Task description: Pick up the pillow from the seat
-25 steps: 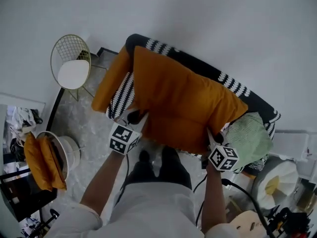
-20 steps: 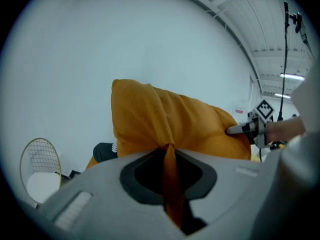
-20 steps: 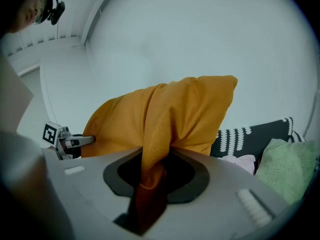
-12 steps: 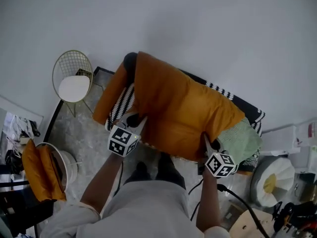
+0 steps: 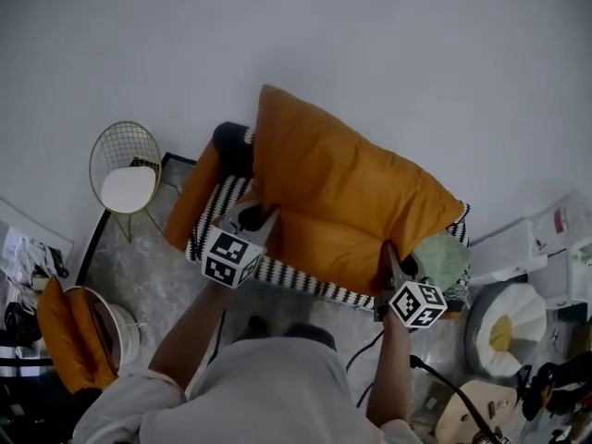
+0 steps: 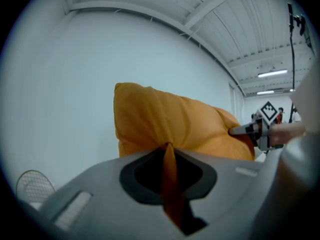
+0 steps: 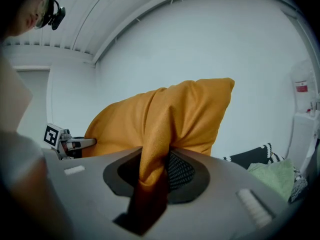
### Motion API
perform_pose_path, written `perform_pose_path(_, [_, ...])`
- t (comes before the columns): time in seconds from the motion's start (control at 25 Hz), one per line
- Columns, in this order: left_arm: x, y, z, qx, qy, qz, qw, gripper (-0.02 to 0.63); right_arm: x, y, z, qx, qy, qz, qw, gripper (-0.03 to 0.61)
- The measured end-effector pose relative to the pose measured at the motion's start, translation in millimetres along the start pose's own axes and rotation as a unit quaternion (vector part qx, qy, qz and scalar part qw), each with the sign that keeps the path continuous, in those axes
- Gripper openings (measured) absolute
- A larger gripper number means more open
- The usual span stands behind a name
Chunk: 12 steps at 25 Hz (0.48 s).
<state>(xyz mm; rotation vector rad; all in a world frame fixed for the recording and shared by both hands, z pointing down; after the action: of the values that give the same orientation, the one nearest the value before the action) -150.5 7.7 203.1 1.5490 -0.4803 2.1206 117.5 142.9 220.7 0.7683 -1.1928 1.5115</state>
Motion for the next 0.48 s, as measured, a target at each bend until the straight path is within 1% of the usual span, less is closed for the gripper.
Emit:
perform_pose_path(0.16, [-20.4,-38.7,-6.4,-0.01,-0.015,0.004,0.9998,0.038,-17.4,-16.5,-34.8,-0.013,-0.018,-0.007,1.0,0.106])
perform_pose_path(0.48, [-45.8,-105.6,-29.3,-0.03,-0.036,0.006,0.9989,0.037,-35.6,-36.7,-98.8,-0.033,-0.026,-0.026,0.999,0.106])
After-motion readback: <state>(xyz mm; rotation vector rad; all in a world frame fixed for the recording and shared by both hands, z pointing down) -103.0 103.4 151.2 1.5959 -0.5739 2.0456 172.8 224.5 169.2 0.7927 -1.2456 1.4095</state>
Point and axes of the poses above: the fingertips, and each gripper's own axes: z forward along the fingers, y to its left, x out of its underside, the point moved 3 cm from there along -z, backward along the fingers, and after that the axes turned 5 degrees about y, right-handed, at the moved point
